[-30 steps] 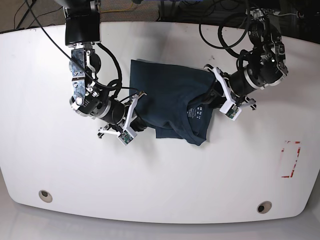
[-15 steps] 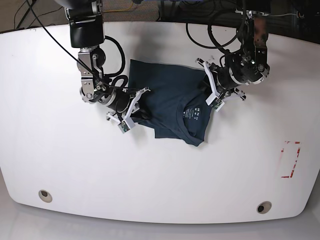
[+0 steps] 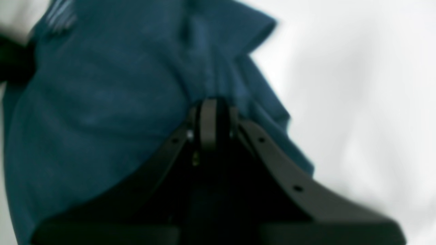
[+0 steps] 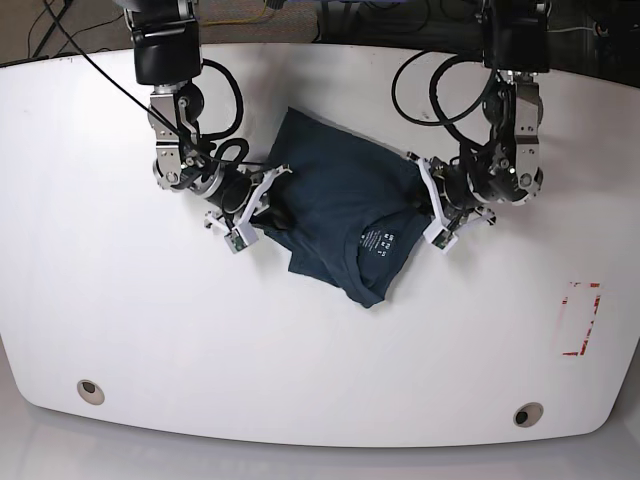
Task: Layout the t-shirt on the table in an organized manner, then fold the t-shirt properly
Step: 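Grasp the bundle sides with both grippers and square it flat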
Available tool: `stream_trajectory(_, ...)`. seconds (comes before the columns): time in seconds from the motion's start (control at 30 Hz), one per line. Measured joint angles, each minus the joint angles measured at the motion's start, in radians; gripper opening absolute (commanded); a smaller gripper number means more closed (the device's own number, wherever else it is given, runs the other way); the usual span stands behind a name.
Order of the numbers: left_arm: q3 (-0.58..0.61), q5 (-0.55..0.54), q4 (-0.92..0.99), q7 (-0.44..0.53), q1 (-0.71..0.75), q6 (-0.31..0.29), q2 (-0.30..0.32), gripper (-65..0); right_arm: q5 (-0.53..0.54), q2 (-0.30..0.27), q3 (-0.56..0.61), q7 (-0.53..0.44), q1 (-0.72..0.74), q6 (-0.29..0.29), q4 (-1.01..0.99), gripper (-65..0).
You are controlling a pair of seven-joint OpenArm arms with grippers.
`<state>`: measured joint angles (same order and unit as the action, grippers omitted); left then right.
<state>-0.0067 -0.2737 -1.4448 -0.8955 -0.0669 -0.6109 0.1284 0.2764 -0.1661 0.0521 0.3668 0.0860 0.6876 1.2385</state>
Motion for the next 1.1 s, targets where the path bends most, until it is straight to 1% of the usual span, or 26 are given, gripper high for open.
stream_trajectory(0.17,0.001,0.019,0.069,-0.013,-0.085,0.003,-0.005,-53.1,-0.003,0.003,0.001,0.004,-0.072,-0.003,0.082,-61.5)
stream_trajectory(0.33,0.002,0.031,0.089,-0.031,-0.152,0.008,-0.009,-53.1,-0.001,0.008,0.003,0.008,-0.154,0.002,0.159,-61.7)
stream_trajectory(0.5,0.001,0.030,0.072,-0.039,-0.214,0.008,-0.008,-53.1,-0.012,0.014,0.002,0.086,-0.211,0.003,0.273,-61.8)
stream_trajectory(0.53,0.001,0.031,0.060,-0.061,-0.224,0.008,-0.008,-53.1,-0.019,0.014,0.002,0.111,-0.222,-0.004,0.309,-61.8)
stream_trajectory(0.63,0.001,0.027,0.003,-0.131,-0.256,0.006,-0.006,-53.1,-0.012,0.016,0.000,0.151,-0.246,0.004,0.425,-61.8)
stream_trajectory(0.77,-0.003,0.028,-0.124,-0.239,-0.288,0.007,-0.005,-53.1,-0.008,0.017,0.002,0.237,-0.250,0.011,0.571,-61.8)
stream_trajectory(0.93,-0.005,0.027,-0.303,-0.303,-0.284,0.008,-0.005,-53.1,-0.005,0.019,0.001,0.293,-0.237,0.011,0.667,-61.7)
stream_trajectory(1.03,-0.006,0.021,-0.387,-0.314,-0.232,0.007,-0.014,-53.1,-0.011,0.030,0.006,0.316,-0.206,0.013,0.663,-61.7)
stream_trajectory(1.1,-0.005,0.020,-0.421,-0.319,-0.183,0.008,-0.031,-53.1,-0.010,0.046,0.006,0.309,-0.178,0.012,0.632,-61.7)
